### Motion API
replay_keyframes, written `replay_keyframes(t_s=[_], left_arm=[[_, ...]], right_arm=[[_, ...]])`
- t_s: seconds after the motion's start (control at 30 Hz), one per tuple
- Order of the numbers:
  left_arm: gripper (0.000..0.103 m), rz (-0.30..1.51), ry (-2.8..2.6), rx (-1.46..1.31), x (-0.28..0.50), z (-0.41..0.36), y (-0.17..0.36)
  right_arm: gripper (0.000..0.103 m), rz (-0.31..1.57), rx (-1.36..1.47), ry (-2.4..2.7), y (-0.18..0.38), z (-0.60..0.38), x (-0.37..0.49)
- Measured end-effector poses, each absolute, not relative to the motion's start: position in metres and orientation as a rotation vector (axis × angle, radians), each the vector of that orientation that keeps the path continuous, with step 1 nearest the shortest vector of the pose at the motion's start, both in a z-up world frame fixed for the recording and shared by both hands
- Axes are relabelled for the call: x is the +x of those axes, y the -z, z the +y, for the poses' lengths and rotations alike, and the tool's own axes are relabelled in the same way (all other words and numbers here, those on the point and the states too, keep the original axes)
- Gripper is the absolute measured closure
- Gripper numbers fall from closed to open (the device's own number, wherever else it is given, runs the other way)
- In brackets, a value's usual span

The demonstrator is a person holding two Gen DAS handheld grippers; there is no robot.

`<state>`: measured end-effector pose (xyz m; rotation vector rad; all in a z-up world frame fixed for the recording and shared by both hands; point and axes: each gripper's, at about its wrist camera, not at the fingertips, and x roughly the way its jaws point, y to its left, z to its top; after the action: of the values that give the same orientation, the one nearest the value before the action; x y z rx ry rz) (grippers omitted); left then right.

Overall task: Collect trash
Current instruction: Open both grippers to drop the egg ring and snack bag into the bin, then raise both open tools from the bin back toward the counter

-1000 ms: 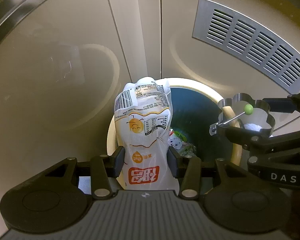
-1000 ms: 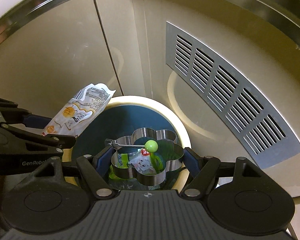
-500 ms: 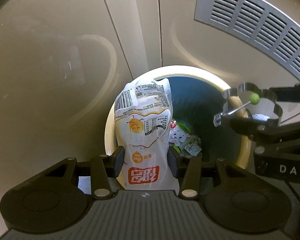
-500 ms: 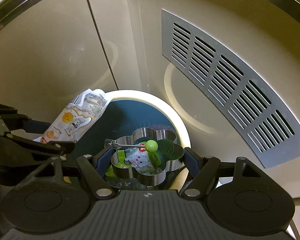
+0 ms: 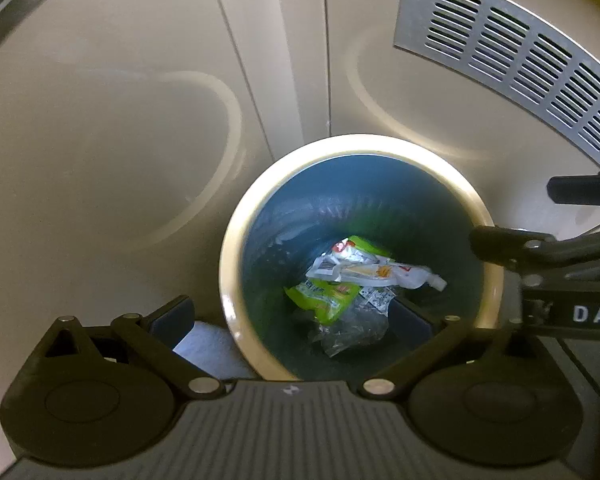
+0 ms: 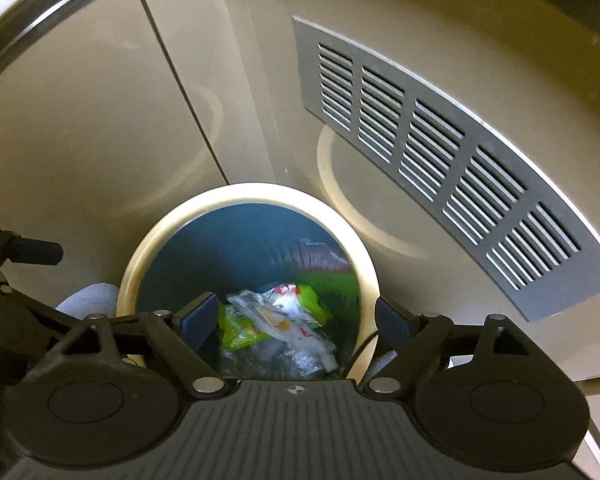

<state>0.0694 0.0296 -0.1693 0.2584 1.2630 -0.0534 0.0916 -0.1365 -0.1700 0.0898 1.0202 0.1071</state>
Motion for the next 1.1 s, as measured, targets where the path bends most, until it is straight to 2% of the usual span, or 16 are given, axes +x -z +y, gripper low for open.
replay_keyframes(t_s=[0.5, 1.1], left_arm=[[0.0, 1.186, 0.022, 0.26, 0.009, 0.034, 0.091], [0.0, 1.125, -0.047, 0.3, -0.013, 0.028, 0.07]], right_arm=[[0.009, 0.827, 0.103, -0.177, 0.089, -0.138, 0.03], [0.007, 0.829, 0.077, -0.137, 0.096, -0.136, 0.014]])
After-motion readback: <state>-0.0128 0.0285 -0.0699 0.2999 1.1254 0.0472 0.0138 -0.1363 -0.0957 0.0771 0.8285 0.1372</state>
